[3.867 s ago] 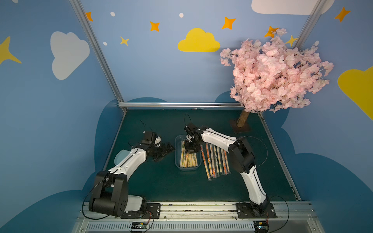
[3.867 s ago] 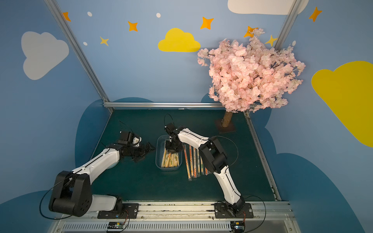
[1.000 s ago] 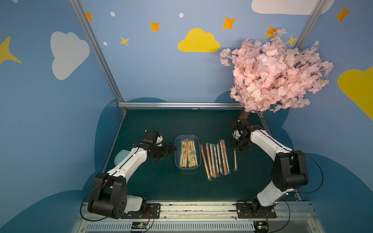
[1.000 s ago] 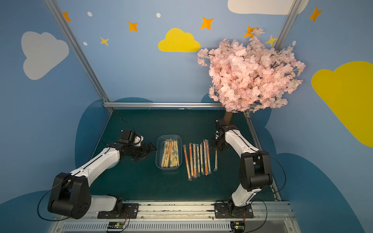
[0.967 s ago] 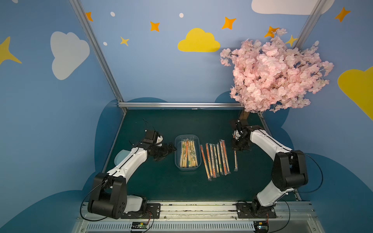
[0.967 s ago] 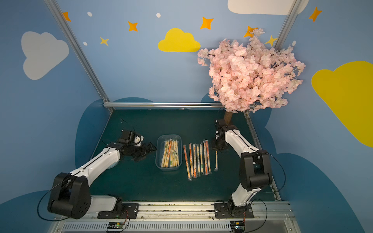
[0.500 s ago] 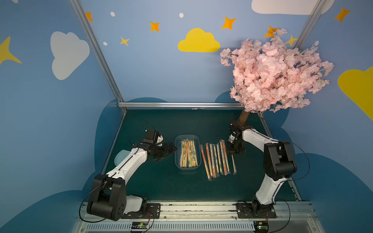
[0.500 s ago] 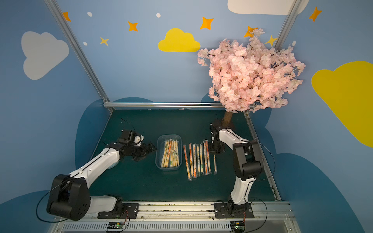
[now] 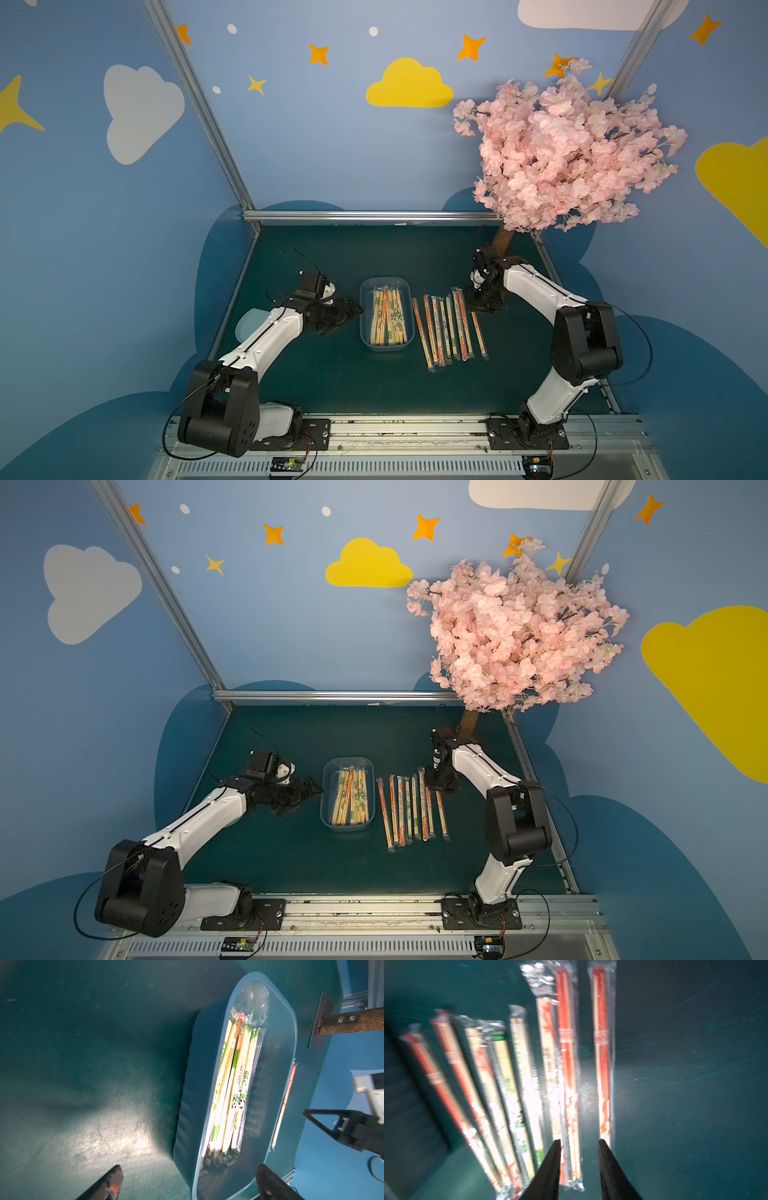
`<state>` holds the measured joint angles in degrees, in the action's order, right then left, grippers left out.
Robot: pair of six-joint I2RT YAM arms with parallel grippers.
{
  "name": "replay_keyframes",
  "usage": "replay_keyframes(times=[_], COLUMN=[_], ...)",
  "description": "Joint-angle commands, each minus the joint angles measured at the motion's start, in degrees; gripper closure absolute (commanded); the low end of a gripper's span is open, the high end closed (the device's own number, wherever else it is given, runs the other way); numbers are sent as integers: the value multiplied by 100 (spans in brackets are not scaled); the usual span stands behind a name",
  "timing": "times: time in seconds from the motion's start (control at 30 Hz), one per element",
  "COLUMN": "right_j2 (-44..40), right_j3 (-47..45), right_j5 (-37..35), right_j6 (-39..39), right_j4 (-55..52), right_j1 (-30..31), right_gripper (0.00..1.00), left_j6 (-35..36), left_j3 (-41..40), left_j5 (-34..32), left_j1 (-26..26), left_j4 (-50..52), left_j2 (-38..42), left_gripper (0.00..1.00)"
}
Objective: Take the paired disposable chopsticks out of the storage box
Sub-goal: Pick up the paired disposable chopsticks from the storage box.
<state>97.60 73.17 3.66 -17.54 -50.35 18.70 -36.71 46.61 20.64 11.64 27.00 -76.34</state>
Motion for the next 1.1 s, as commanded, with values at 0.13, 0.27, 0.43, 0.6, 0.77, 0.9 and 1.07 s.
replay_keyframes(times=[0.13,0.27,0.43,0.6,0.77,0.9,1.07], right_j2=[-378,-92,607,1465,2127,2476,2782], right_j3=[724,1229,1947,2650,3195,3505,3725], right_j5=[921,1028,1026,732,429,79,-243], right_j6=[-904,-1295,-1513,-1436,-1281,-1166,-1068], right_j4=[169,377,403,105,-277,-533,-707], right_j1=[950,1529,2191,2656,2875,2962,2973], right_gripper=[67,67,67,68,70,71,71], left_j6=[76,97,135,202,243,235,195], left_j3=[5,-1,26,28,3,-29,-109], left_j5=[-206,-161,-3,67,111,142,195], left_j1=[-138,-320,-522,-633,-693,-724,-733], left_j4=[143,127,133,141,182,169,111], left_j2=[49,1,-65,-53,32,72,119], left_gripper=[0,0,0,0,0,0,0])
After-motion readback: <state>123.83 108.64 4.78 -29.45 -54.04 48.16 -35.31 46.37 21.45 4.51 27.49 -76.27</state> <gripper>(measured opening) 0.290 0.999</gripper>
